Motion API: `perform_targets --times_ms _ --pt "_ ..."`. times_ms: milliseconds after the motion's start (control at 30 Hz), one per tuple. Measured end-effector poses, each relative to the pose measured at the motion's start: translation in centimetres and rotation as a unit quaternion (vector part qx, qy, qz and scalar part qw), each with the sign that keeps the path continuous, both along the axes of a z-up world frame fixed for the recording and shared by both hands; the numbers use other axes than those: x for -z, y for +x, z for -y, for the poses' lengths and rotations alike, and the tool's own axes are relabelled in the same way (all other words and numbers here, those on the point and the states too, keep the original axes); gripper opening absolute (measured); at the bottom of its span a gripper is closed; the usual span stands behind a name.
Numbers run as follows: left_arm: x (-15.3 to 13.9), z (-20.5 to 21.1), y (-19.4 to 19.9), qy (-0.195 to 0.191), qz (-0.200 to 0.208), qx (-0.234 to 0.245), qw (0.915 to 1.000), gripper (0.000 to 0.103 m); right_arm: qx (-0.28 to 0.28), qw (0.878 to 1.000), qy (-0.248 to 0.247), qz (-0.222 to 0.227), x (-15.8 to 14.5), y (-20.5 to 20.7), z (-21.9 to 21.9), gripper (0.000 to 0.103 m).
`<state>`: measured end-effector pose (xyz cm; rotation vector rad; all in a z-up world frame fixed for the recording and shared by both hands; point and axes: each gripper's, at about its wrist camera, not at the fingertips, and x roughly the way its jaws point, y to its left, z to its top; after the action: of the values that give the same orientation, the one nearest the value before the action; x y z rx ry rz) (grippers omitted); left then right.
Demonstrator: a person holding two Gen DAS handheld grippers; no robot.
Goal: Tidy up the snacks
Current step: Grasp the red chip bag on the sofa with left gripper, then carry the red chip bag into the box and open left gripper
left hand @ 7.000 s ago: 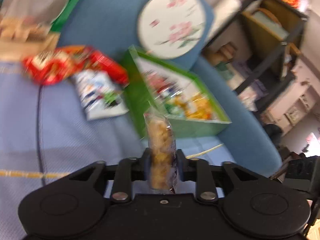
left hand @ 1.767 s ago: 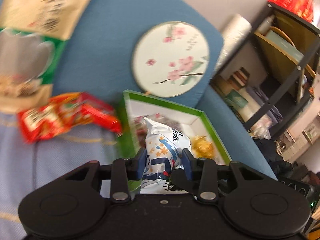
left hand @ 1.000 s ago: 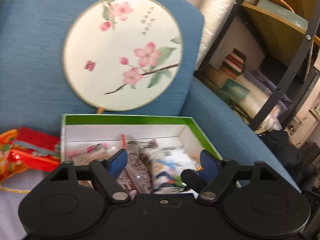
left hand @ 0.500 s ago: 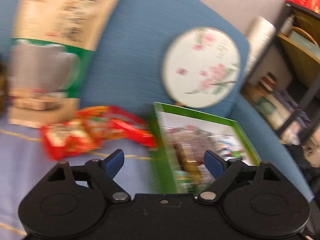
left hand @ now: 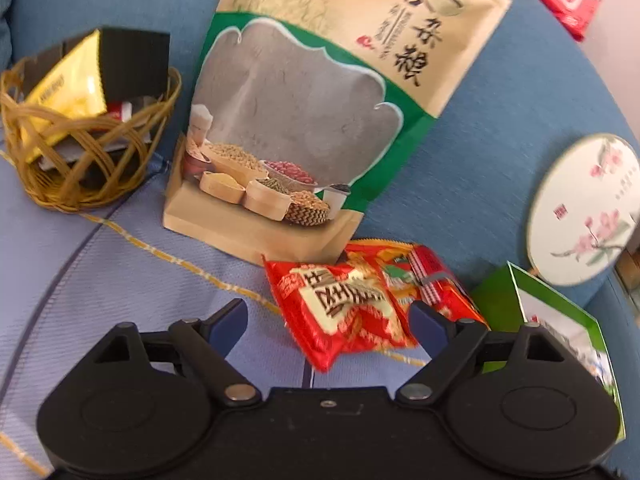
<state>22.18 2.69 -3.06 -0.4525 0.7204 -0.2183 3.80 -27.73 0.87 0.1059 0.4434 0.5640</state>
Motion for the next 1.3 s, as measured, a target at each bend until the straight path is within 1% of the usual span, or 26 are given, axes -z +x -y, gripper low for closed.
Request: perform_targets --times_ms 100,167,200,233,300,400,467,500,533,567,600,633,700,800,900,967,1033,1067,1100,1133,1167,1200,1267,1300 --pt "0.4 0.2 1.3 -0.011 -0.004 -0.013 0.9998 0.103 -0.003 1.000 0.005 -0.006 0.3 0.2 0.1 0.101" --pt "0.9 0.2 2.1 -0.023 -0.016 -0.010 0.9996 0.103 -0.007 1.000 0.009 -0.009 0.5 0.3 0.1 0.101" --pt "1.4 0.1 2.5 -0.033 -0.023 0.006 0.9992 0.087 -0.011 1.000 0.010 -0.009 0.6 0.3 0.1 0.101" --pt "1.6 0.0 2.5 -0.038 -0.028 0.019 0.9987 0.079 -0.015 1.000 0.011 -0.007 0.5 0.2 0.1 0.101" --pt "1.6 -0.2 1.7 -0.035 -0.028 0.044 0.9981 0.077 -0.024 1.000 0.013 -0.003 0.4 0.0 -0.1 0.101" --pt "1.5 -0.6 -0.7 -0.035 -0.043 0.096 0.9939 0.076 -0.042 0.999 0.016 -0.007 0.3 -0.3 -0.5 0.101" --pt "1.5 -0.6 -2.9 -0.033 -0.055 0.137 0.9885 0.077 -0.060 0.998 0.018 -0.021 0.4 -0.3 -0.8 0.101" --pt "1.6 -0.6 -4.3 -0.033 -0.061 0.161 0.9846 0.078 -0.071 0.997 0.022 -0.033 0.5 -0.2 -1.0 0.101" --pt "1.5 -0.5 -5.5 -0.031 -0.064 0.175 0.9821 0.081 -0.081 0.995 0.027 -0.048 0.7 -0.1 -1.2 0.101" --pt "1.3 -0.6 -6.7 -0.028 -0.065 0.185 0.9802 0.081 -0.090 0.993 0.031 -0.063 0.9 0.0 -1.4 0.101" --pt "1.2 -0.7 -7.6 -0.028 -0.065 0.183 0.9806 0.088 -0.097 0.992 0.031 -0.080 1.1 0.1 -1.6 0.101" --pt "1.0 -1.1 -8.5 -0.034 -0.060 0.176 0.9820 0.103 -0.100 0.990 0.030 -0.092 1.4 0.2 -1.9 0.101" --pt "0.5 -2.0 -9.9 -0.041 -0.049 0.156 0.9857 0.103 -0.100 0.988 0.031 -0.115 2.2 0.6 -2.2 0.101" --pt "0.0 -2.2 -10.3 -0.037 -0.044 0.158 0.9858 0.103 -0.095 0.982 0.045 -0.159 3.2 1.2 -2.4 0.101" --pt "-0.2 -2.5 -10.0 -0.045 -0.048 0.159 0.9851 0.103 -0.091 0.978 0.062 -0.178 3.8 1.4 -2.5 0.101" --pt "-0.1 -2.3 -9.5 -0.049 -0.052 0.163 0.9841 0.103 -0.085 0.973 0.085 -0.199 4.3 1.9 -2.5 0.101" --pt "0.2 -1.6 -9.2 -0.039 -0.057 0.173 0.9825 0.092 -0.077 0.966 0.112 -0.219 4.8 2.3 -2.5 0.101" --pt "0.3 -1.4 -9.1 -0.034 -0.059 0.175 0.9822 0.092 -0.075 0.965 0.119 -0.221 4.9 2.3 -2.6 0.101" --pt "0.5 -1.2 -9.0 -0.030 -0.060 0.177 0.9819 0.088 -0.074 0.965 0.120 -0.221 5.0 2.4 -2.7 0.101" --pt "0.7 -1.1 -8.8 -0.027 -0.063 0.177 0.9818 0.081 -0.073 0.966 0.119 -0.219 5.1 2.5 -2.9 0.100" --pt "1.0 -1.1 -8.6 -0.032 -0.065 0.183 0.9805 0.072 -0.070 0.966 0.118 -0.218 5.2 2.5 -3.1 0.096" --pt "1.1 -1.1 -8.5 -0.043 -0.069 0.189 0.9786 0.067 -0.065 0.967 0.115 -0.218 5.3 2.6 -3.3 0.092" --pt "1.0 -0.9 -8.5 -0.041 -0.068 0.186 0.9793 0.046 -0.043 0.971 0.094 -0.216 5.0 2.7 -3.3 0.053" --pt "0.7 -0.8 -8.6 -0.038 -0.067 0.192 0.9784 0.031 -0.041 0.971 0.094 -0.215 4.8 2.9 -2.9 0.052"
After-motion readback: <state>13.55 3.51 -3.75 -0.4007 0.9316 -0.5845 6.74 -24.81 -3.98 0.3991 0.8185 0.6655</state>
